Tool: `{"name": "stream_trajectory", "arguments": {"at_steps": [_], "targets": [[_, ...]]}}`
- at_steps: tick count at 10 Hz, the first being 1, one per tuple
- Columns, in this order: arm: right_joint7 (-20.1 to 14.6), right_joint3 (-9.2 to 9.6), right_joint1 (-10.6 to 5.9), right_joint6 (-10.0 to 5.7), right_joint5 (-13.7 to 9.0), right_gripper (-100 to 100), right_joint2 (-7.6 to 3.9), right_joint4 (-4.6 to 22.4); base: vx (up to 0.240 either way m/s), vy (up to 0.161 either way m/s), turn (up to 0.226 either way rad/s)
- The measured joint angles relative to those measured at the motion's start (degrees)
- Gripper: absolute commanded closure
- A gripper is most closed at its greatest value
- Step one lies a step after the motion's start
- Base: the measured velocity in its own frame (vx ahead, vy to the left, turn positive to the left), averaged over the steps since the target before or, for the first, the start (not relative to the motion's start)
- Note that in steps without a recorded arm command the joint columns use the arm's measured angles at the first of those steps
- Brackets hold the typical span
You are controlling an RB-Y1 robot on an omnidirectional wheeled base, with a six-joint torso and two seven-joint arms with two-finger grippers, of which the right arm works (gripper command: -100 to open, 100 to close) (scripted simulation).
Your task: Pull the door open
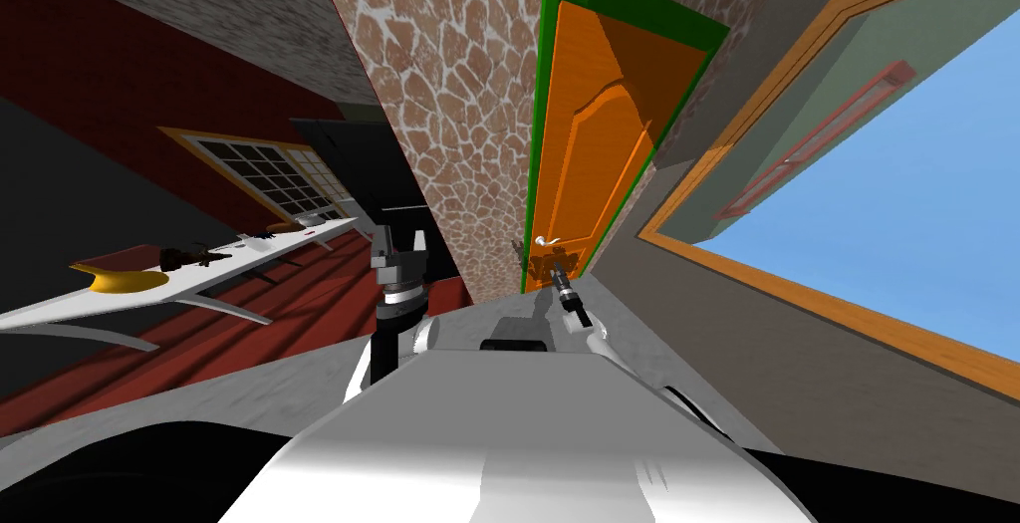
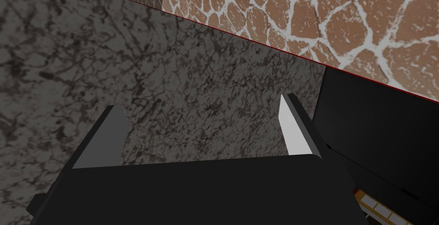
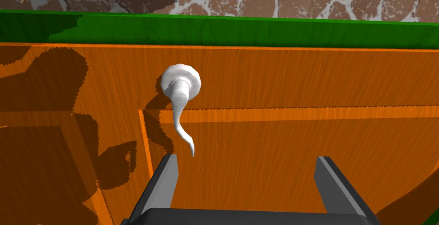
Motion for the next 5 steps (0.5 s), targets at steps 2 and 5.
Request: {"name": "stream_trajectory", "arguments": {"at_steps": [2,5], "targets": [[-0.55,0.44,-1.28,-0.38,-0.12,-100,-0.53,2.65,0.071,-0.077,0.070],[-1.31,1.18,-3.04,-0.90,-0.30,-100,-1.29,6.57,0.091,-0.086,0.099]]}}
